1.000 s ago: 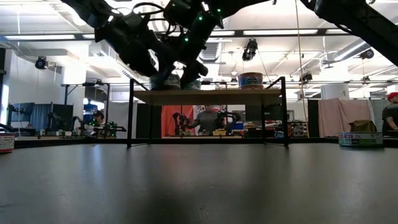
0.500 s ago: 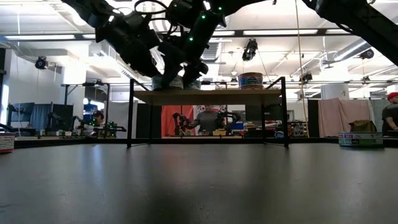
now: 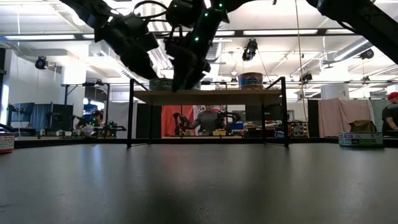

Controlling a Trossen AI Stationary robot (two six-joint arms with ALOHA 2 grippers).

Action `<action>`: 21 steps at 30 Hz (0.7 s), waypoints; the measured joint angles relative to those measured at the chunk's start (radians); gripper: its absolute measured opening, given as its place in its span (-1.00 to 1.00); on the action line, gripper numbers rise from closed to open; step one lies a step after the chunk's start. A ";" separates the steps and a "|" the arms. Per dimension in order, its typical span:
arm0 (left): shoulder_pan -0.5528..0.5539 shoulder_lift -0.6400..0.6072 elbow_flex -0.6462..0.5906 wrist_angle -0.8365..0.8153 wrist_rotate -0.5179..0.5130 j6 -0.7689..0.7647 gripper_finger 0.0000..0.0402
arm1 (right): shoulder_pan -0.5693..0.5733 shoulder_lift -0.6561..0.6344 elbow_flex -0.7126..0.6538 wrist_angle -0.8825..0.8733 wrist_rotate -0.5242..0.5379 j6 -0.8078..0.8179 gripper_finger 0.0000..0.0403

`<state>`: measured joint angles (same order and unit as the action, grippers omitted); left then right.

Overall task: Stack canned seafood by type on shelf
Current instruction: Put the top green tuna can on the shelf

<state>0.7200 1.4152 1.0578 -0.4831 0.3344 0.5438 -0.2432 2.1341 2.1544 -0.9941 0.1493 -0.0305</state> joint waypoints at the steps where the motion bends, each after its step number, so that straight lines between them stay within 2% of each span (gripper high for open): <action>1: -0.002 -0.002 0.008 -0.004 -0.002 -0.009 -0.99 | 0.000 -0.007 0.009 -0.024 0.001 0.007 0.88; 7: -0.005 -0.023 0.094 -0.056 -0.007 -0.040 -0.99 | 0.000 -0.049 0.087 -0.022 0.016 -0.006 0.88; 11: -0.013 -0.054 0.203 -0.095 0.002 -0.061 -0.99 | 0.000 -0.049 0.102 -0.022 0.122 -0.004 0.79; 14: -0.029 -0.074 0.279 -0.155 0.029 -0.086 -0.99 | -0.006 -0.047 0.089 -0.026 0.169 0.026 0.59; 16: -0.040 -0.111 0.319 -0.171 0.084 -0.126 -0.99 | -0.009 -0.046 0.078 -0.026 0.178 0.064 0.39; 19: -0.061 -0.177 0.342 -0.170 0.172 -0.176 -0.99 | -0.009 -0.044 0.051 -0.027 0.208 0.104 0.08; 21: -0.084 -0.222 0.342 -0.171 0.177 -0.198 -0.99 | -0.008 -0.043 0.031 -0.016 0.207 0.109 -0.11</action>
<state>0.6358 1.1927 1.3995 -0.6537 0.5113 0.3460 -0.2516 2.0914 2.1856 -1.0103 0.3565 0.0784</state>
